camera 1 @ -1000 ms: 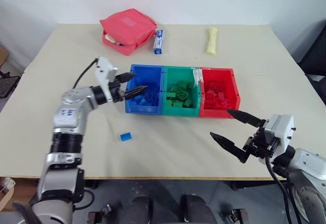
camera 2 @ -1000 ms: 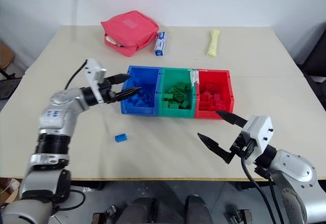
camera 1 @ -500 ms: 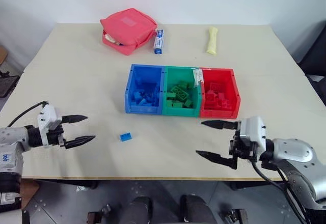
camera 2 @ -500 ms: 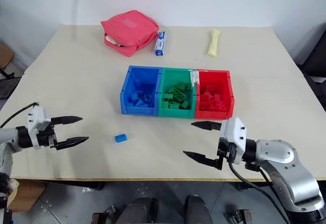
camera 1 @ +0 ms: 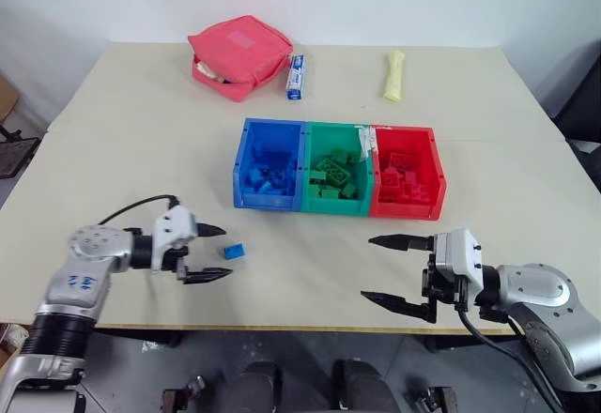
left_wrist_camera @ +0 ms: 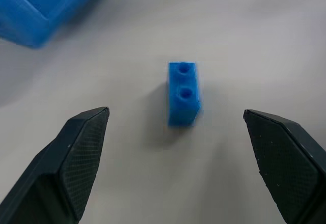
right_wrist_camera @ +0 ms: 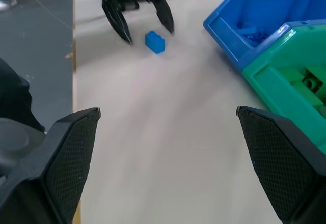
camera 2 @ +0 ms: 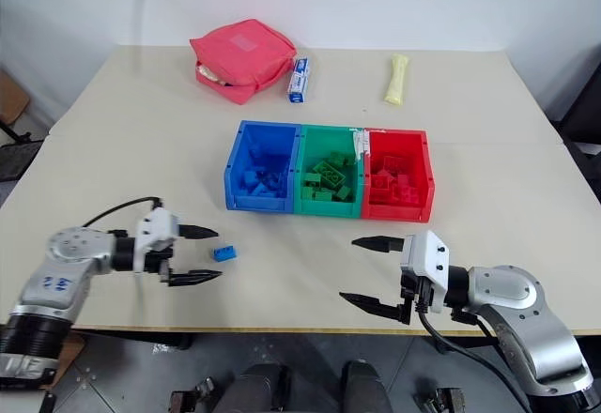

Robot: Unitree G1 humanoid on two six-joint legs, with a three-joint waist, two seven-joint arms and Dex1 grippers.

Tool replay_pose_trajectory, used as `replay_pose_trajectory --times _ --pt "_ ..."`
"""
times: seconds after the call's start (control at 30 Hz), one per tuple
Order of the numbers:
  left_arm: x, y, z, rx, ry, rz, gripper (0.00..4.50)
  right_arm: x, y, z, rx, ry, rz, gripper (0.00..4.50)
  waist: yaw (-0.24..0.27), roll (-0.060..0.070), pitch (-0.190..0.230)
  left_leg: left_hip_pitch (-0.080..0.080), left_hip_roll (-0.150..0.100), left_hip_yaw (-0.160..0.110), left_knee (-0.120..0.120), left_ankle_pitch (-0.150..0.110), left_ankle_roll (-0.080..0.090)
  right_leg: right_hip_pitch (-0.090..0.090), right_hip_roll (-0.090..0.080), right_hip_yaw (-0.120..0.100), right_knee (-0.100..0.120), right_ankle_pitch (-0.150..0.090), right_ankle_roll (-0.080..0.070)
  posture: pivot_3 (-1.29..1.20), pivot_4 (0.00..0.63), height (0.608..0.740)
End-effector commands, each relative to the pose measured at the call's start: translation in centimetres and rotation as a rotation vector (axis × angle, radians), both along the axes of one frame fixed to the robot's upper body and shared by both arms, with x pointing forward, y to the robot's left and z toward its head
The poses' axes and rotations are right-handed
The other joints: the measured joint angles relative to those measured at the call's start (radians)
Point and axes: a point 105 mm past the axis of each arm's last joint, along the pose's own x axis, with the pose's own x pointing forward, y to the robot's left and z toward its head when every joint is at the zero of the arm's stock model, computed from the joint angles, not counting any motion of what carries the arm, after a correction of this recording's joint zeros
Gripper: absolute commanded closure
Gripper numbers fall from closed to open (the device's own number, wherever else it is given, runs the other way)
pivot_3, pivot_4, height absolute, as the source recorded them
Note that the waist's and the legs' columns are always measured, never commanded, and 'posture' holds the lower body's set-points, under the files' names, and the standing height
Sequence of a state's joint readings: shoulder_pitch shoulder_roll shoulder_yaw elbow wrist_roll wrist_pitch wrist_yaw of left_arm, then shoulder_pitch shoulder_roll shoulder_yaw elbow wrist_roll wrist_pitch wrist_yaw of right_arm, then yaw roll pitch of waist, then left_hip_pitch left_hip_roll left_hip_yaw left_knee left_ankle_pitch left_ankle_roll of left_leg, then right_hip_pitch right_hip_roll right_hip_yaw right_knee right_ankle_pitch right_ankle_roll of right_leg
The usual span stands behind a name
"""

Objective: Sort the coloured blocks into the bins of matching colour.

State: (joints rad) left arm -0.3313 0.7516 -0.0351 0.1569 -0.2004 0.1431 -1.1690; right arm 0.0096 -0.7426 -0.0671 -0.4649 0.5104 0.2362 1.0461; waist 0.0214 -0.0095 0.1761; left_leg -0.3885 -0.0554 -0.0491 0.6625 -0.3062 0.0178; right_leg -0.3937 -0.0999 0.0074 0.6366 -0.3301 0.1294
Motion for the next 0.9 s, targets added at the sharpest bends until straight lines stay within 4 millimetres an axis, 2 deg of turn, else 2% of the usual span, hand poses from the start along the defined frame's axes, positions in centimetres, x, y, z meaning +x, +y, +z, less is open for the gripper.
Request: replay_pose_trajectory --times 0.03,0.13,0.3,0.4,0.47,0.57,0.63,0.7,0.8,0.9 --pt "0.3 -0.6 -0.8 0.076 0.015 0.007 0.39 0.1 -0.2 1.0 0.007 -0.066 -0.021 0.00 0.001 0.002 -0.001 0.000 0.000 0.000 0.000 0.000 0.000 0.000 0.000 0.000 0.000 0.000 0.000 0.00 0.150 0.740" --pt "0.6 -0.3 -0.8 0.122 0.027 0.026 1.13 -0.2 -0.1 0.8 0.010 -0.065 -0.030 0.00 0.005 0.002 -0.001 0.001 0.000 0.000 0.000 0.000 0.000 0.001 0.000 0.000 0.000 0.000 0.000 0.00 0.150 0.740" --pt "0.6 0.1 -0.5 0.136 0.044 0.012 2.60 -0.3 -0.1 0.6 0.023 -0.066 -0.052 0.00 0.002 0.003 -0.002 0.001 0.000 0.000 0.000 0.000 0.000 0.001 0.000 0.000 0.000 0.000 0.000 0.00 0.150 0.740" --pt "1.0 -0.7 0.7 0.070 0.020 -0.007 3.45 -0.3 -0.4 0.5 0.026 -0.071 -0.082 0.00 0.001 0.003 -0.002 0.001 0.000 0.000 0.000 0.000 -0.001 0.001 0.000 0.000 0.000 0.000 0.000 0.00 0.150 0.740" --pt "1.3 -1.9 2.6 -0.058 0.005 -0.025 4.02 -0.3 -1.1 0.5 0.027 -0.078 -0.132 0.00 0.003 0.003 -0.002 0.001 0.000 0.000 0.000 0.000 -0.001 0.001 0.000 0.000 0.000 0.000 0.000 0.00 0.150 0.740" --pt "2.5 -3.0 6.0 -0.230 -0.050 -0.002 4.01 0.1 -2.7 1.3 0.068 -0.114 -0.256 0.00 0.007 0.002 -0.001 -0.001 0.000 -0.001 0.001 0.000 0.000 0.000 0.000 0.000 0.000 0.000 0.000 0.00 0.150 0.740" --pt "3.8 -4.1 8.9 -0.367 -0.114 0.034 4.01 0.3 -4.0 2.3 0.135 -0.152 -0.367 0.00 0.011 0.001 -0.001 -0.001 0.000 -0.002 0.002 0.000 0.000 0.001 -0.001 -0.001 0.000 0.000 0.000 0.00 0.150 0.740" --pt "5.7 -5.3 10.9 -0.453 -0.171 0.109 4.01 0.6 -5.0 3.2 0.216 -0.200 -0.479 0.00 0.010 0.001 -0.001 -0.002 0.000 -0.003 0.003 0.000 -0.001 0.001 0.000 -0.002 0.000 0.000 0.000 0.00 0.150 0.740" --pt "8.9 -6.3 11.0 -0.442 -0.173 0.298 4.01 0.9 -5.9 4.0 0.272 -0.253 -0.583 0.00 0.006 0.001 -0.001 -0.001 -0.001 -0.002 0.003 0.001 -0.001 0.001 0.001 -0.002 0.002 0.000 0.001 0.00 0.150 0.740" --pt "9.5 -8.3 10.8 -0.436 -0.194 0.261 4.01 0.8 -5.8 4.0 0.259 -0.261 -0.596 0.00 -0.002 0.001 -0.001 0.001 -0.001 0.002 0.001 0.001 -0.001 -0.001 0.004 -0.002 0.008 0.000 0.001 0.00 0.150 0.740"
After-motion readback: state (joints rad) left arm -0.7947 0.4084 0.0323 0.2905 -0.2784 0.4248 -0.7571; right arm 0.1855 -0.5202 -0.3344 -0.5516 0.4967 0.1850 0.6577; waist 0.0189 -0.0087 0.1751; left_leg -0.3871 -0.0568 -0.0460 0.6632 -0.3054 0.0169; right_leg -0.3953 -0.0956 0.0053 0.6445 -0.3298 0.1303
